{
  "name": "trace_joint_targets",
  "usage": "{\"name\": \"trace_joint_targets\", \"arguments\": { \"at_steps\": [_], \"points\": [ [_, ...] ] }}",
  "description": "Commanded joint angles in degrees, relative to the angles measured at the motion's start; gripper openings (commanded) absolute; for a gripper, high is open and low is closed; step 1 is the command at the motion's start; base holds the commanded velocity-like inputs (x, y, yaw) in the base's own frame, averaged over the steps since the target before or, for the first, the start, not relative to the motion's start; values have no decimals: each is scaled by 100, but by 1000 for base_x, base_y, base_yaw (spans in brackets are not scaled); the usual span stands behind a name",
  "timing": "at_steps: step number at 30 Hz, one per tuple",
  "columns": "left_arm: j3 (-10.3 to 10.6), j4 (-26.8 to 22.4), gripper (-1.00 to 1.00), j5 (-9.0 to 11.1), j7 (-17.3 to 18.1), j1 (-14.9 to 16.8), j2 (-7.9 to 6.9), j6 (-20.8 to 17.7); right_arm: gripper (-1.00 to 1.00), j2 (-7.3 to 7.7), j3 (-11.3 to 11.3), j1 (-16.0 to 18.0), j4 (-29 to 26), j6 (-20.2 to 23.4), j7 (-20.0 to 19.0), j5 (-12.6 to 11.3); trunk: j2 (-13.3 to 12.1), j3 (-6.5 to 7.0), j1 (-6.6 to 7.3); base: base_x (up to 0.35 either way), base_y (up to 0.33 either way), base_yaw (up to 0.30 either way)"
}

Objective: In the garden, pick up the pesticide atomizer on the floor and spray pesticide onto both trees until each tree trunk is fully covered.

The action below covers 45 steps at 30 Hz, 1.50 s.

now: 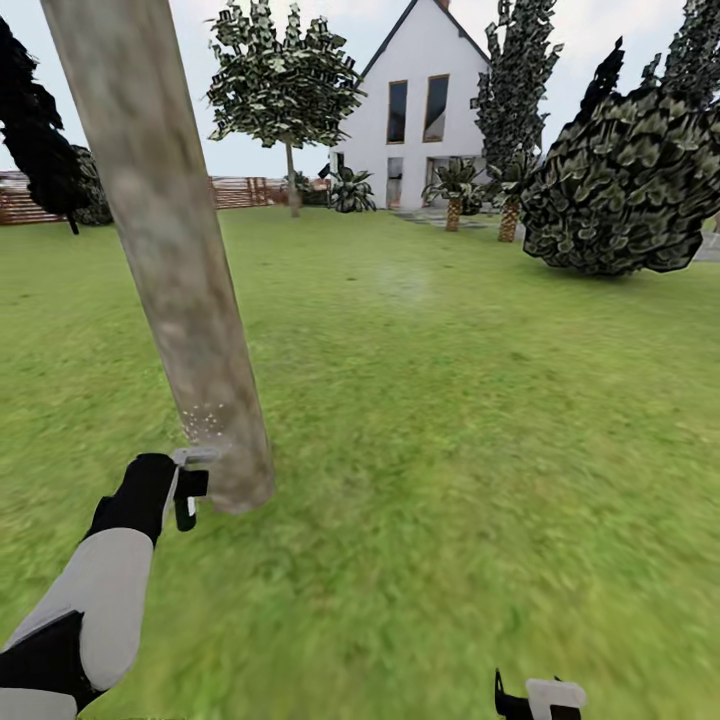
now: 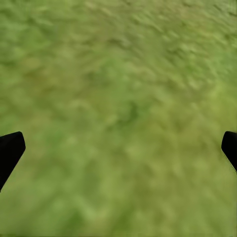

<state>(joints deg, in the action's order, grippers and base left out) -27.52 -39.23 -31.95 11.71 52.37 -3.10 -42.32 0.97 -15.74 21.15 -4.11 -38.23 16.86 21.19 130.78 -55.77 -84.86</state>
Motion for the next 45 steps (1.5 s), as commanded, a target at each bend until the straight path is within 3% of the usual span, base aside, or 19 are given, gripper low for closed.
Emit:
{"name": "trace_joint_targets", "arguments": {
  "at_steps": [1,4,6,8,12,16,21,24,27,32,35,40,42,45],
  "points": [
    [-39,-10,-100,-45,51,-58,-80,-14,100,0,-23,5,6,-9,36,61,2,-5,0,131,-251,274],
    [-42,-9,-100,-34,52,-233,-389,0,100,0,-21,3,6,-9,36,61,2,-5,0,131,-251,251],
    [-9,0,-100,-21,52,-249,-360,8,100,0,-22,5,6,-9,36,61,2,-5,0,131,-251,91],
    [-1,4,-100,-13,51,-247,-165,5,100,0,-25,6,6,-12,36,61,2,-5,0,151,-250,18],
    [-7,11,-100,-4,51,-245,-28,5,100,0,-24,4,6,-10,36,61,2,-5,0,188,-237,2],
    [4,43,-100,-40,51,-245,-20,5,100,0,-25,3,6,-10,36,61,2,-5,0,195,-233,96],
    [20,26,-100,-61,51,-506,-169,22,100,-1,-21,7,6,-9,36,61,2,-5,0,170,-233,271],
    [11,19,-100,-35,51,-490,-93,22,100,-6,-22,4,6,-9,36,61,2,-5,0,172,-233,277],
    [10,12,-100,-32,51,-450,108,22,100,-1,-25,3,6,-9,36,61,2,-5,0,191,-233,254],
    [18,-43,-100,-43,51,-442,151,22,100,0,-26,5,6,-9,36,61,2,-5,0,124,-247,76],
    [248,-69,-100,-43,59,-425,144,3,100,0,-26,3,6,-9,38,61,2,-5,0,-153,-237,2],
    [299,-265,-100,-61,67,-147,117,-138,100,5,-26,4,6,-9,36,61,2,-5,0,-56,-26,0],
    [323,-267,-100,-55,63,166,115,-570,100,2,-26,4,6,-9,36,61,2,-5,0,-1,0,0],
    [574,-270,-100,-64,66,259,97,-683,100,0,-26,5,6,-9,36,61,2,-5,0,0,0,127]
  ]
}}
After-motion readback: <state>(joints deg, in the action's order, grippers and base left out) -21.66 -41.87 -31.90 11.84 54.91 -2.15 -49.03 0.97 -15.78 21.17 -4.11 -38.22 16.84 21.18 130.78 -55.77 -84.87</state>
